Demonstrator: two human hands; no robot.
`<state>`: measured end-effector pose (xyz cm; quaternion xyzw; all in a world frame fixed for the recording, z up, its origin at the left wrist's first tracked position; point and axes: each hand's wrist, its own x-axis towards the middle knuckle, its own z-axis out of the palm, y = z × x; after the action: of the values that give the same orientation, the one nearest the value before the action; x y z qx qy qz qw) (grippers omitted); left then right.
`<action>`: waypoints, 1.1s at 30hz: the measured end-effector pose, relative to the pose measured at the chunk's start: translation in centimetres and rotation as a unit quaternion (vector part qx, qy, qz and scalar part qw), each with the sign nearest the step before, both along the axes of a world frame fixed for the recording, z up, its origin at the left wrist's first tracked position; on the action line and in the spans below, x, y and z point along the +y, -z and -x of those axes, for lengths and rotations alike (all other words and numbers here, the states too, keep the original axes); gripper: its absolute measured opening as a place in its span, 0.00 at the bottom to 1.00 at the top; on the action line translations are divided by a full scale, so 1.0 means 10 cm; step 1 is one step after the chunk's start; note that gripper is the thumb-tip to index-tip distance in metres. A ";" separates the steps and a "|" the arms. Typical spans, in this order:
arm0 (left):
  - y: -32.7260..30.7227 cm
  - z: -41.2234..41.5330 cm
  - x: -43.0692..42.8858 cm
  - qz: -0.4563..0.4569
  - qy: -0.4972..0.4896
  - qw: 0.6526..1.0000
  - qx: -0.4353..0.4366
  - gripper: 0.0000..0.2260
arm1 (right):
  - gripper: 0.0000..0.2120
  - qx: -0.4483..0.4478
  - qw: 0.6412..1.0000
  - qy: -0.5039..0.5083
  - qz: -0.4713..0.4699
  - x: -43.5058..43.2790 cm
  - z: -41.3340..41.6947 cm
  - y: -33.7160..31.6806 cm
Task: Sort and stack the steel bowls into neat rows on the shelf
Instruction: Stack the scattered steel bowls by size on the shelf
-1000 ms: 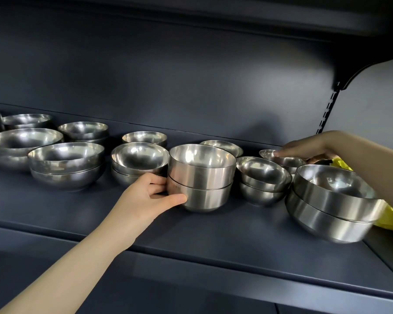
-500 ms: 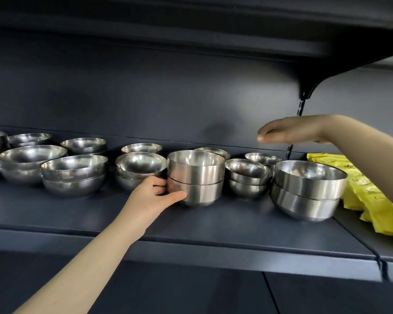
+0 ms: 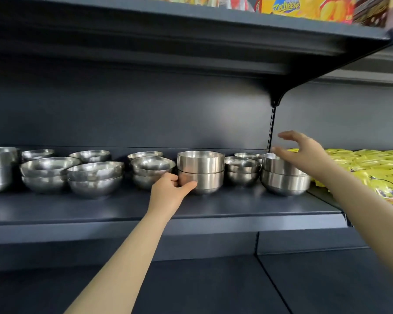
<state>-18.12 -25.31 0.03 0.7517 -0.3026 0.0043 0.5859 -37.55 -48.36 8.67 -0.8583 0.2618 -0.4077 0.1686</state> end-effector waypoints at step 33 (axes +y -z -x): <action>-0.04 1.09 -1.81 -0.043 0.136 0.989 0.033 0.32 | 0.35 -0.218 0.949 -0.105 -0.203 -0.88 0.30 0.80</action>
<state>-29.04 -43.44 0.41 0.7279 -0.3822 -0.1137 0.5578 -40.52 -57.14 0.71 -0.7188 0.2047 -0.5031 0.4339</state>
